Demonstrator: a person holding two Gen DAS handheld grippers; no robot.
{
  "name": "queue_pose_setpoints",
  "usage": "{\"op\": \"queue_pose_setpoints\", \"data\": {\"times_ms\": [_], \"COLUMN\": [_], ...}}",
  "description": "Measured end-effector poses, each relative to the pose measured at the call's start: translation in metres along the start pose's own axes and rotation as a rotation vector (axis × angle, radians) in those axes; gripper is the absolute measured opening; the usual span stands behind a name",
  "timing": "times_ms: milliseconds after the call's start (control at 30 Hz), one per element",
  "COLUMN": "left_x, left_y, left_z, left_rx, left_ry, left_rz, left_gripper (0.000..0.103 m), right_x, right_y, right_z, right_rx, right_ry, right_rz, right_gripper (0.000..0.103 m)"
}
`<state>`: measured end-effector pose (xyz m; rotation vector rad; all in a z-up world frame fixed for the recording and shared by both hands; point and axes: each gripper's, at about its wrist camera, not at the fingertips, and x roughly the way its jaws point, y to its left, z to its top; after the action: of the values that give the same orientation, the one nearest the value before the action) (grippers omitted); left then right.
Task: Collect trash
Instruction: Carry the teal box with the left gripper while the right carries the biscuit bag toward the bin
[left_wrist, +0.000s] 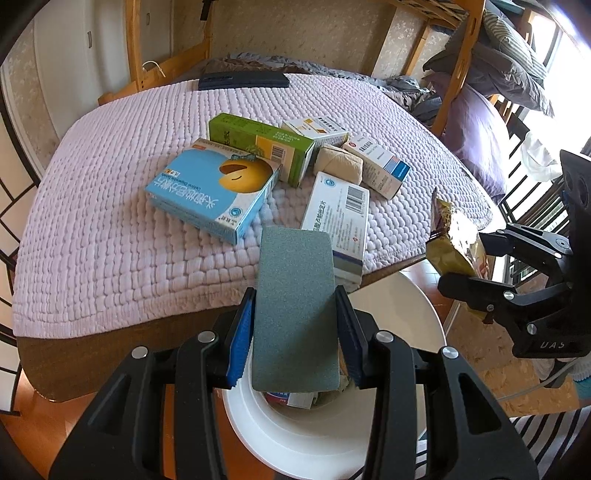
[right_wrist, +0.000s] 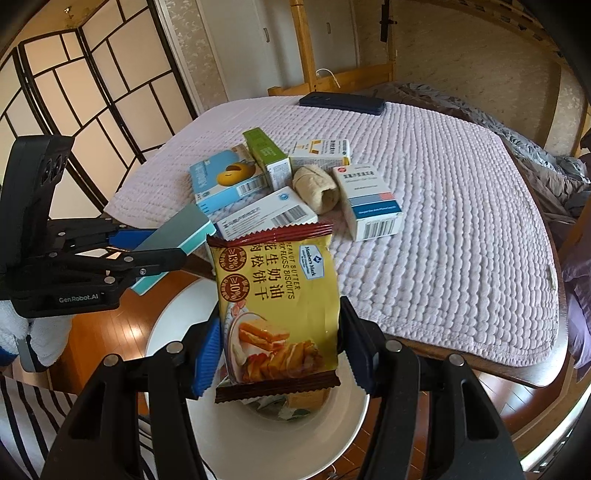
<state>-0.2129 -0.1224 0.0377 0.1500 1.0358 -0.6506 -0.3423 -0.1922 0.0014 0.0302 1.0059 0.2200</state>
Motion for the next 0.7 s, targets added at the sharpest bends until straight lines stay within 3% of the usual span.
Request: {"op": "queue_pose_setpoints", "data": {"times_ms": [700], "left_x": [-0.008], "left_y": [-0.005], "left_z": [-0.022], "left_rx": [-0.010], "left_ry": [0.036], "left_rz": [-0.006], "left_gripper": [0.044], "right_x": [0.008], "right_y": [0.014], "right_z": [-0.015], "right_rx": [-0.022], "right_ry": [0.042], "right_rz": [0.028], "right_gripper": [0.057]}}
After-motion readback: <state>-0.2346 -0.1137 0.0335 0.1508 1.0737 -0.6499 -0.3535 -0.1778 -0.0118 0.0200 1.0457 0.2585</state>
